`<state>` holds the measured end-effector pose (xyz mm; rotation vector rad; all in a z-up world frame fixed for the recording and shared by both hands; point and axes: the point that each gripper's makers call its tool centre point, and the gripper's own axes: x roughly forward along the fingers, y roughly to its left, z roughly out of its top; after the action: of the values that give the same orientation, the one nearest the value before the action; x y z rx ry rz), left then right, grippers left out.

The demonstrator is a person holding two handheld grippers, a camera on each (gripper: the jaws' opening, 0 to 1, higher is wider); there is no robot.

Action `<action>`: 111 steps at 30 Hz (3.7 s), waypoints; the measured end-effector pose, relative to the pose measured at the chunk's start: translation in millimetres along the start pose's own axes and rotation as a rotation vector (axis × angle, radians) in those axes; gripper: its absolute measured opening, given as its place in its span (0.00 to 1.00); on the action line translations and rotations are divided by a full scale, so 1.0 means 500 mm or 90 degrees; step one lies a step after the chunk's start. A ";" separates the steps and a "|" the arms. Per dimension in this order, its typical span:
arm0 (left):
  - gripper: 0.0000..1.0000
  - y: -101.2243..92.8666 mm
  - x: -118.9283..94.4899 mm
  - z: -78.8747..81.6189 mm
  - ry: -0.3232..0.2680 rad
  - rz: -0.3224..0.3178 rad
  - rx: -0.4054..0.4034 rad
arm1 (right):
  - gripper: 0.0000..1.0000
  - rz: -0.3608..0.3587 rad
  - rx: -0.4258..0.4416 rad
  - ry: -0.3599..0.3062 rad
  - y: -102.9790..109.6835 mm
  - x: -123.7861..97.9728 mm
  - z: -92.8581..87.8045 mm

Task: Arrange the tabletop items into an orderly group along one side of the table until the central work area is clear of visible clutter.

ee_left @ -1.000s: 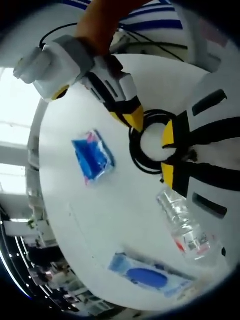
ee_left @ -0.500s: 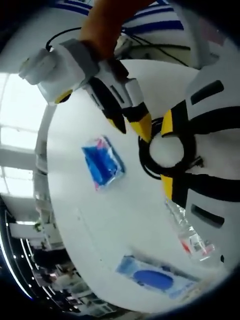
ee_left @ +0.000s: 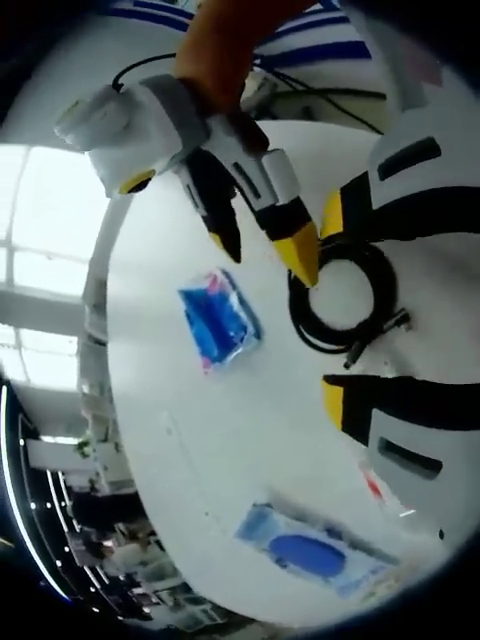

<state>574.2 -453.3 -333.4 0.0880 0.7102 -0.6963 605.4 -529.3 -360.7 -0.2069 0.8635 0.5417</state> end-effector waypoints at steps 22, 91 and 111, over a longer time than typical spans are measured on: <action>0.60 0.032 -0.074 0.029 -0.090 -0.018 -0.047 | 0.86 0.020 -0.035 -0.057 0.038 -0.007 0.049; 1.00 0.348 -0.318 -0.067 -0.287 0.202 -0.282 | 0.85 0.106 -0.150 -0.131 0.198 0.030 0.251; 0.99 0.424 -0.286 -0.055 -0.413 0.221 -0.449 | 0.81 0.140 -0.175 -0.124 0.223 0.114 0.322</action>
<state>610.6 -201.3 -297.4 -0.6264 0.2656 -0.0895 683.2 -352.0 -296.9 -0.3062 0.6231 0.8730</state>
